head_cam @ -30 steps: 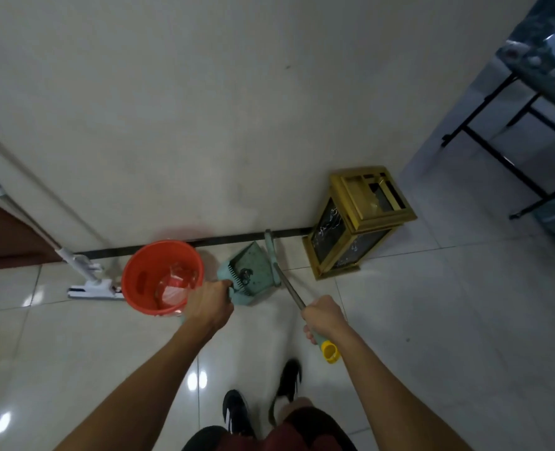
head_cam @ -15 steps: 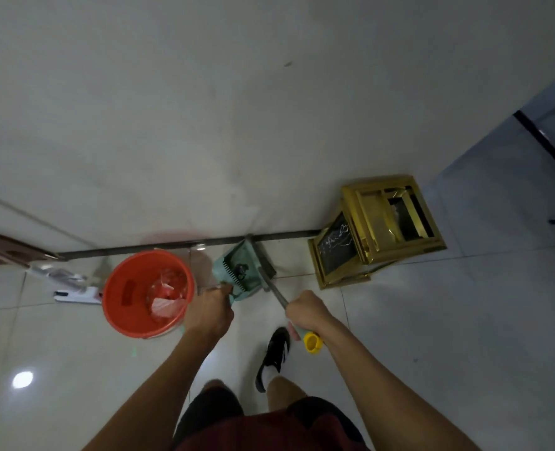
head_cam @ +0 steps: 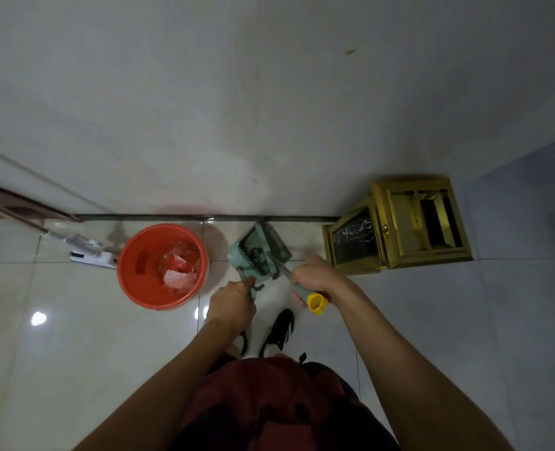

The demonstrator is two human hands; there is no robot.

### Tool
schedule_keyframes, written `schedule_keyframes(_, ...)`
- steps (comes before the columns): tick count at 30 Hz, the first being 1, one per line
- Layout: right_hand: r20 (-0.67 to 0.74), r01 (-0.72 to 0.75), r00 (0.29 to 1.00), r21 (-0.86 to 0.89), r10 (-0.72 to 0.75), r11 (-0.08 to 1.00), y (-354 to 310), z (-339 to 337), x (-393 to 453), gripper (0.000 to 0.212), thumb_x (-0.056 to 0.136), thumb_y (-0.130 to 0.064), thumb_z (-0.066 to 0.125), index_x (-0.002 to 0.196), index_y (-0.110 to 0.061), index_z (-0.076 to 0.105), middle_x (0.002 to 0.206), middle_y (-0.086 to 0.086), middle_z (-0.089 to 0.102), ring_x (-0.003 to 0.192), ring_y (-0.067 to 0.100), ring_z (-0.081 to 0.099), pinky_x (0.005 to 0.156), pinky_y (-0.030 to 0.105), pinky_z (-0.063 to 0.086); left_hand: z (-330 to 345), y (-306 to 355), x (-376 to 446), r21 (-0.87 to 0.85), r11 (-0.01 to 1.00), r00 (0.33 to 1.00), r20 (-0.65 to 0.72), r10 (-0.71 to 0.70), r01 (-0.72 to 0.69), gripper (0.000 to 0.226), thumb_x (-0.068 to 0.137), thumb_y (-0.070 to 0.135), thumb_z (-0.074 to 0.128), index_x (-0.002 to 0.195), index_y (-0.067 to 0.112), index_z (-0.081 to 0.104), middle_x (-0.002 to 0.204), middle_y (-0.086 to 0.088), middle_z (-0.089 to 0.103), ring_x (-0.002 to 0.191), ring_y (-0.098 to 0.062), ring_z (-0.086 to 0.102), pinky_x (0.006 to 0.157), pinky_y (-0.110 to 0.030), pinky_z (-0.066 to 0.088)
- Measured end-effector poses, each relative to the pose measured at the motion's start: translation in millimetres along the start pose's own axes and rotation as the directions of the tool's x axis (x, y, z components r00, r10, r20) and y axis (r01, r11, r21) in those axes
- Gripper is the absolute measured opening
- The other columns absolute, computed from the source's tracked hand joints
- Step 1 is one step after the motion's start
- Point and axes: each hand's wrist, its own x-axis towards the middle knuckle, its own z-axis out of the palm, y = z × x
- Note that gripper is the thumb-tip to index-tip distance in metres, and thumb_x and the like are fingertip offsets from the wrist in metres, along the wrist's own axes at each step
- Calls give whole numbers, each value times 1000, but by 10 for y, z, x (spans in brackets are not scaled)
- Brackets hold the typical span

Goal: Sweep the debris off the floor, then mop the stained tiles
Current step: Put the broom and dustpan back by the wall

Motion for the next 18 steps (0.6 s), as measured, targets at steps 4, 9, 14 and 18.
schedule_keyframes(4,11,-42,999,26,42,999,-70,43,54,15,86,-2,57,95,8,63,76,25,64,45,28,65,44,28,50,-71,-30,65,-58,998,1000,4,-9,9,43,85,20,60,127,30,58,98,-7,71,84,-30,68,73,-40,58)
schedule_keyframes(9,25,-76,997,53,75,996,-93,102,138,6,86,0,58,84,3,62,74,22,64,48,27,64,46,30,52,-29,-54,125,4,1000,999,31,31,-31,40,89,22,58,128,29,57,101,-6,70,85,-28,68,68,-34,52)
schedule_keyframes(14,36,-71,997,47,69,996,-101,233,169,5,85,-1,57,83,1,60,71,23,66,49,30,67,47,34,55,23,-121,190,32,998,998,38,57,-59,44,90,27,57,134,31,52,108,-6,69,87,-27,68,70,-35,54)
schedule_keyframes(18,45,-34,998,29,33,999,-139,415,133,13,82,-5,61,92,2,67,85,29,71,73,39,73,68,53,63,51,-148,207,-16,996,990,111,87,-85,66,92,26,55,151,33,29,118,-12,64,92,-31,66,72,-37,52)
